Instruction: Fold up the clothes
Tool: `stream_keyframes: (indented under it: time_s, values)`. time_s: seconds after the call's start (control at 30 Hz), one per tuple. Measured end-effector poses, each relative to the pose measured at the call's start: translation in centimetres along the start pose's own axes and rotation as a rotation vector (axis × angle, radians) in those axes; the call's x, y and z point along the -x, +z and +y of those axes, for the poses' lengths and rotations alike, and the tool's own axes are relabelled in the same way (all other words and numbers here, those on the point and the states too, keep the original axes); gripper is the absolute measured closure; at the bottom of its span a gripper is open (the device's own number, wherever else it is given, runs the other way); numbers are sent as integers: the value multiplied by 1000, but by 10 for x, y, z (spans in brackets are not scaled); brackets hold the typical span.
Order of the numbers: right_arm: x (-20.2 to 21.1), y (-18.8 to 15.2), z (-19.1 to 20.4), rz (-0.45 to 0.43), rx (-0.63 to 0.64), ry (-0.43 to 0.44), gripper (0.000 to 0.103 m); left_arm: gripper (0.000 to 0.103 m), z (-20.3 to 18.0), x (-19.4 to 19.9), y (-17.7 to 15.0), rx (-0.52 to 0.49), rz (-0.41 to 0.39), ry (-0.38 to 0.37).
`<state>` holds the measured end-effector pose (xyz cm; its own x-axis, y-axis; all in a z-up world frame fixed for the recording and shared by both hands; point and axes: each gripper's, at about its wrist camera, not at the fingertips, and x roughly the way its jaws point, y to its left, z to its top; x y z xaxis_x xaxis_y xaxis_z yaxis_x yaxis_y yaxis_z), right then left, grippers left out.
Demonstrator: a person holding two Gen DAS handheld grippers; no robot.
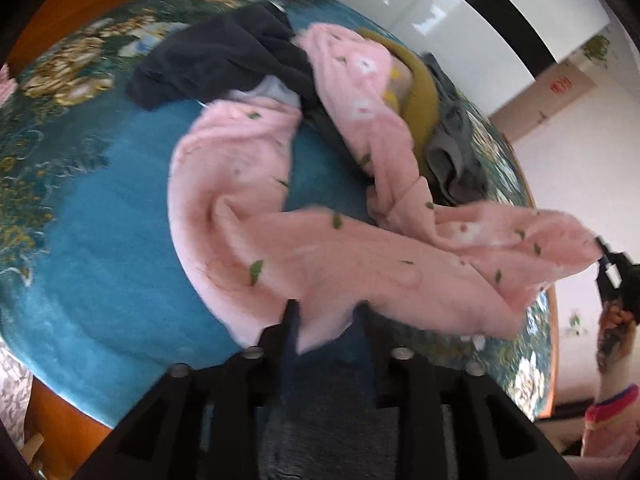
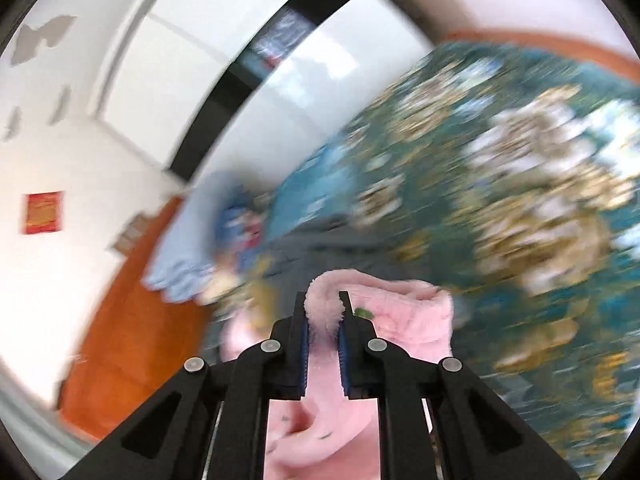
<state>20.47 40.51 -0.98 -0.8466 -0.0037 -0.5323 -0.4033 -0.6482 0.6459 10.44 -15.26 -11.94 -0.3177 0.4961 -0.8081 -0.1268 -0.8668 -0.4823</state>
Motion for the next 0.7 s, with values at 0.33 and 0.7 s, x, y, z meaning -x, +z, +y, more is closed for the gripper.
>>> stream_keyframes:
  time_s: [0.33, 0.7]
  values:
    - [-23, -56, -133, 170, -301, -293, 91, 47, -4, -50, 76, 49, 2, 129]
    - [-13, -53, -119, 223, -222, -326, 90, 99, 15, -181, 122, 27, 212, 486]
